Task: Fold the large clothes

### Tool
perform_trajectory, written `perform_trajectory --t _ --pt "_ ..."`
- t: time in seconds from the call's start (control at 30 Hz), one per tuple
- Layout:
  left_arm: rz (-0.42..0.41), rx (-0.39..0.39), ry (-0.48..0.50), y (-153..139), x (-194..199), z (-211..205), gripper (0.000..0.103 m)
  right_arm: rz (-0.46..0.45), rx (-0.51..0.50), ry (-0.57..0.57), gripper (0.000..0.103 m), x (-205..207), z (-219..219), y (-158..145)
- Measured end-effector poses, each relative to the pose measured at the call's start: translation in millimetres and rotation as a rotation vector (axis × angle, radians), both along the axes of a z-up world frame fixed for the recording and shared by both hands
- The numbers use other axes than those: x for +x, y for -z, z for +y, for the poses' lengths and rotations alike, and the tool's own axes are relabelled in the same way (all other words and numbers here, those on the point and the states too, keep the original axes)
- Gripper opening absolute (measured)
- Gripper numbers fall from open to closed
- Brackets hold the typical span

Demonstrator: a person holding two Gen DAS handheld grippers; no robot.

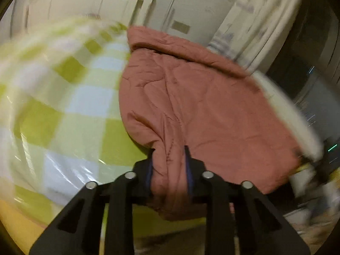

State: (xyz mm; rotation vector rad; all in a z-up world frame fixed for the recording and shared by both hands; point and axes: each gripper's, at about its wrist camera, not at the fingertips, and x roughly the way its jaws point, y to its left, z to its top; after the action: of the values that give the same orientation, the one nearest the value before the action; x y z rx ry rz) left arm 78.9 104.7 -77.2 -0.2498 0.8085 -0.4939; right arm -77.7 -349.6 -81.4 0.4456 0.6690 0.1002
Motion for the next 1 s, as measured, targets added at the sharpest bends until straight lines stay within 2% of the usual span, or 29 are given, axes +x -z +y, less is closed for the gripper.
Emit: perform_trajectory --t 0.07,0.1,0.13,0.27,0.37,0.47,0.5,0.57,0.63,0.67,0.7,0.73,0.77,0.9,1.0 --pt "-0.028 -0.063 0.029 -15.3 -10.5 8.8 0.019 -0.034 0.076 -0.027 0.018 -7.6 -5.5 -6.8" --pt "-0.045 -0.097 0.044 -24.8 -17.3 12.9 0.019 -0.076 0.113 -0.058 0.018 -15.1 -6.8 -15.9" --pt "-0.073 -0.163 0.068 -40.8 -29.0 21.1 0.019 -0.131 0.131 -0.098 0.017 -25.6 -5.8 -29.5" --pt "-0.201 -0.36 0.132 -95.9 -68.6 53.5 0.019 -0.32 0.123 -0.21 0.017 -70.5 4.3 -88.2" --pt "-0.302 -0.517 0.167 -133.4 -92.1 82.4 0.017 -0.483 0.101 -0.226 0.017 -103.0 7.3 -140.2" --pt "-0.383 -0.686 0.177 -161.6 -102.5 114.2 0.012 -0.587 0.086 -0.208 0.017 -115.9 6.7 -176.7" --pt "-0.4 -0.693 0.149 -169.3 -101.3 121.0 0.012 -0.602 0.081 -0.188 0.017 -114.0 5.6 -186.7" --pt "-0.413 -0.613 0.063 -180.5 -92.6 125.4 0.012 -0.577 0.034 -0.154 0.017 -98.8 7.5 -196.2" --pt "-0.362 -0.589 0.027 -178.4 -74.3 122.7 0.013 -0.526 0.032 -0.135 0.017 -71.3 9.6 -194.8" --pt "-0.318 -0.579 0.036 -171.4 -63.5 119.5 0.026 -0.511 0.049 -0.132 0.017 -63.5 9.1 -192.1" --pt "-0.27 -0.564 0.054 -162.6 -56.5 115.5 0.04 -0.5 0.057 -0.131 0.017 -59.6 10.8 -188.7" --pt "-0.195 -0.538 0.071 -147.3 -49.8 112.2 0.078 -0.496 0.056 -0.135 0.017 -58.8 13.8 -184.9" --pt "-0.154 -0.522 0.075 -135.4 -48.2 109.7 0.097 -0.496 0.054 -0.142 0.017 -61.1 16.6 -182.1" --pt "0.014 -0.429 0.133 -80.9 -59.4 116.3 0.099 -0.465 0.051 -0.111 0.017 -71.8 4.0 -173.2" --pt "0.159 -0.451 0.227 -46.8 -79.4 124.0 0.101 -0.461 0.031 -0.102 0.017 -81.5 4.1 -171.2"
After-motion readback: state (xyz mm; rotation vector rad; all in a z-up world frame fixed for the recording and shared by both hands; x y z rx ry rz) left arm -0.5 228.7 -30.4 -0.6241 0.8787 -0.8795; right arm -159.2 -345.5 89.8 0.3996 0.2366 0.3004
